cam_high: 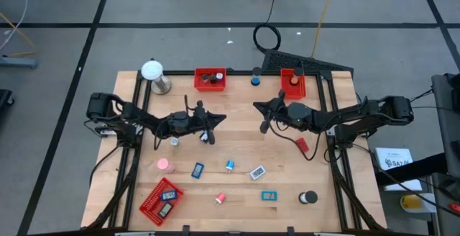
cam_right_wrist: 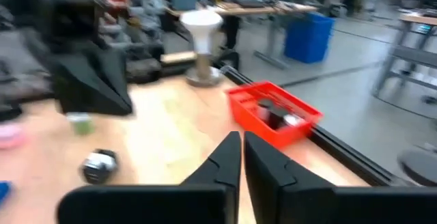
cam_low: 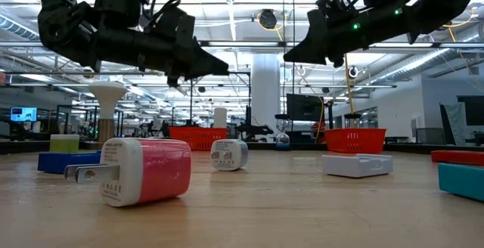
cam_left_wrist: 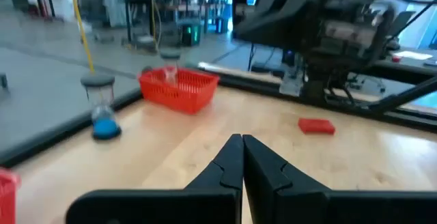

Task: Pick & Place Office items
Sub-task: Put the blue hourglass into the top right red basket

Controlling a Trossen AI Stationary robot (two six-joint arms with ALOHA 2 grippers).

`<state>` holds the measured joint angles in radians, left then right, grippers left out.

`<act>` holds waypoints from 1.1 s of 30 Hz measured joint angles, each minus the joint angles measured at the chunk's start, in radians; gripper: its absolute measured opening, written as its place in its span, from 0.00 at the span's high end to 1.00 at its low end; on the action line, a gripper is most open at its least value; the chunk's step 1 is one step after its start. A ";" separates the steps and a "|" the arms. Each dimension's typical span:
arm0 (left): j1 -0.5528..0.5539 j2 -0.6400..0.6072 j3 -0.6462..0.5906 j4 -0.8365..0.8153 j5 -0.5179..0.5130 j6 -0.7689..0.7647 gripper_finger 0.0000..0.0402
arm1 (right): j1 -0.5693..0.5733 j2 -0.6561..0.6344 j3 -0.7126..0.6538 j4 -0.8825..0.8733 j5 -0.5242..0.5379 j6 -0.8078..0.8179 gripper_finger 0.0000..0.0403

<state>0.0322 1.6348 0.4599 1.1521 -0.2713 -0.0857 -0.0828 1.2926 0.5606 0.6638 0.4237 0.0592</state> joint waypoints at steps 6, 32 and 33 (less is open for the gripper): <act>0.024 0.000 0.000 0.034 0.000 0.052 0.97 | -0.050 0.000 0.000 -0.175 0.143 0.065 0.75; 0.046 0.000 0.001 0.020 0.000 0.082 0.94 | -0.561 0.295 0.542 -0.815 -0.245 0.172 0.23; 0.046 0.000 0.001 0.020 0.000 0.082 0.94 | -0.567 0.325 0.589 -0.861 -0.245 0.156 0.22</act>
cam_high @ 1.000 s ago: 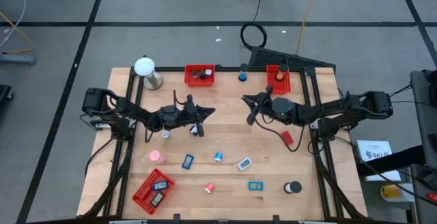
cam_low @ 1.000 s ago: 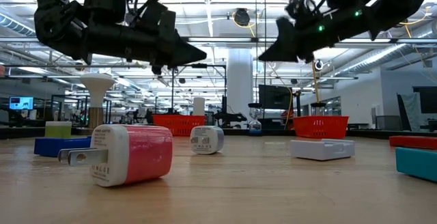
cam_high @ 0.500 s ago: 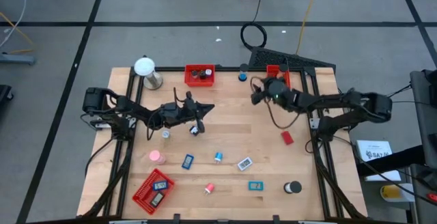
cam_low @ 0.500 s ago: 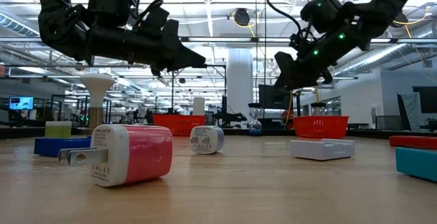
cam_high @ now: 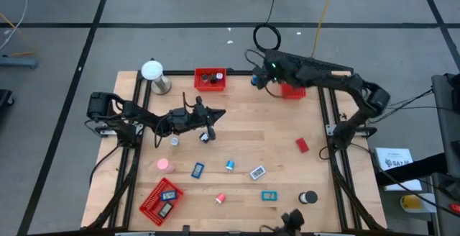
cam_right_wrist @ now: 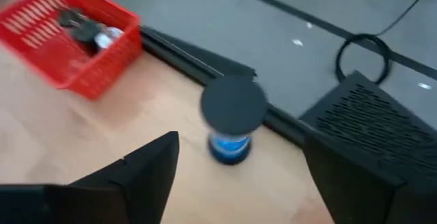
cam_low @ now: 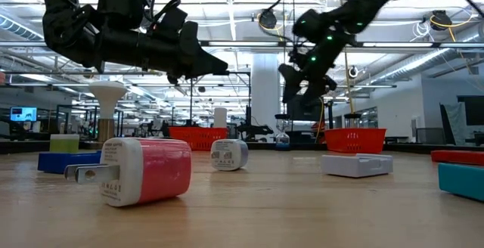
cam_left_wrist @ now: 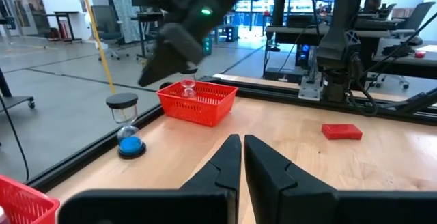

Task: Pick & Place Office items
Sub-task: Put the blue hourglass into the top right red basket

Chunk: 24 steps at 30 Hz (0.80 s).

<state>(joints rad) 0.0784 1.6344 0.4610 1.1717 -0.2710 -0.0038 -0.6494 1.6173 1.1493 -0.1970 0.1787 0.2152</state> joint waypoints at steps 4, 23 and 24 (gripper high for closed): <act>0.000 0.000 0.000 0.000 0.000 0.000 0.94 | -0.016 0.087 0.140 -0.141 -0.002 -0.054 0.16; 0.000 0.000 0.000 0.000 0.000 0.000 0.94 | -0.084 0.170 0.197 -0.058 -0.104 -0.125 0.14; 0.000 0.000 0.000 -0.001 0.000 0.000 0.94 | -0.084 0.183 0.198 -0.050 -0.111 -0.124 0.14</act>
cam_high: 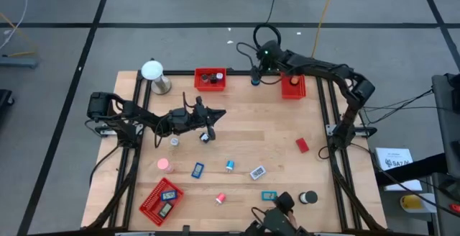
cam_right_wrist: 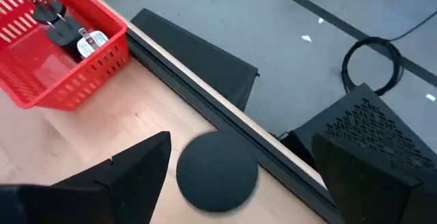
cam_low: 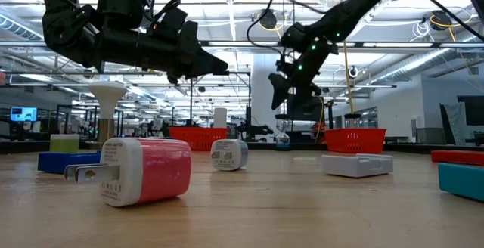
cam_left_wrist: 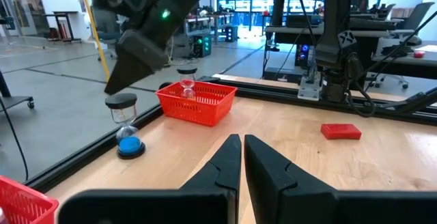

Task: Pick & Place Office items
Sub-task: Put the blue hourglass into the top right red basket

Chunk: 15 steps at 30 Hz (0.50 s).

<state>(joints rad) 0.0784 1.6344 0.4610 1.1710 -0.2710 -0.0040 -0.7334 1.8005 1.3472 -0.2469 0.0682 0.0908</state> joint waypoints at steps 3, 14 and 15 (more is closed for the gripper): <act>0.000 0.000 0.000 0.000 0.000 0.000 0.94 | 0.000 0.033 -0.003 -0.011 -0.015 -0.003 0.14; 0.000 0.000 0.000 -0.001 0.000 0.000 0.94 | 0.000 0.102 -0.002 0.018 -0.014 -0.010 0.20; 0.000 0.000 0.000 0.000 0.000 0.000 0.94 | 0.000 0.104 -0.002 0.015 -0.014 -0.010 0.22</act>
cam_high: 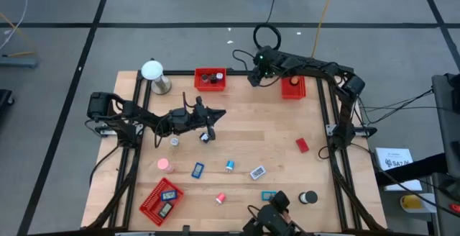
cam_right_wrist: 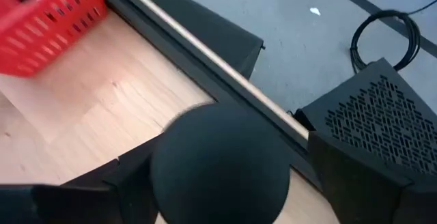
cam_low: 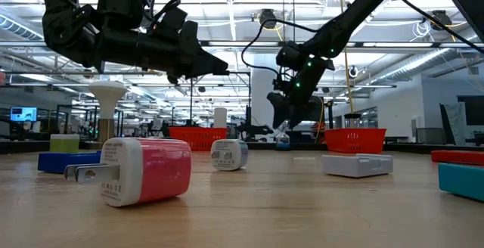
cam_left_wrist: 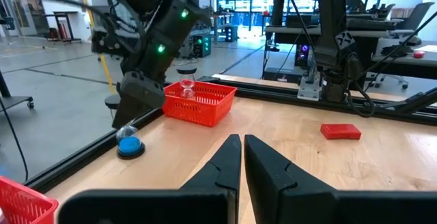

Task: Pick & Place Office items
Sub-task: Put the blue hourglass into the top right red basket

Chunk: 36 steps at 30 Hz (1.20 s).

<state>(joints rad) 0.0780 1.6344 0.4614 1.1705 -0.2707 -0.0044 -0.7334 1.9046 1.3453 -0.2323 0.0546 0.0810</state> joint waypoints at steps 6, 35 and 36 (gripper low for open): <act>0.000 0.000 0.000 0.000 0.000 0.000 0.94 | 0.007 -0.005 0.000 0.033 0.002 0.016 0.42; 0.000 0.000 0.000 0.000 0.000 0.000 0.94 | -0.099 -0.591 -0.362 -0.119 0.153 0.038 0.51; 0.000 0.000 0.000 0.000 0.000 0.000 0.94 | -0.105 -0.591 -0.386 -0.098 0.154 0.037 0.51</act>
<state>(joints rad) 0.0782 1.6344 0.4614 1.1708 -0.2707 -0.0042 -0.8383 1.3135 0.9588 -0.3302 0.2085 0.1182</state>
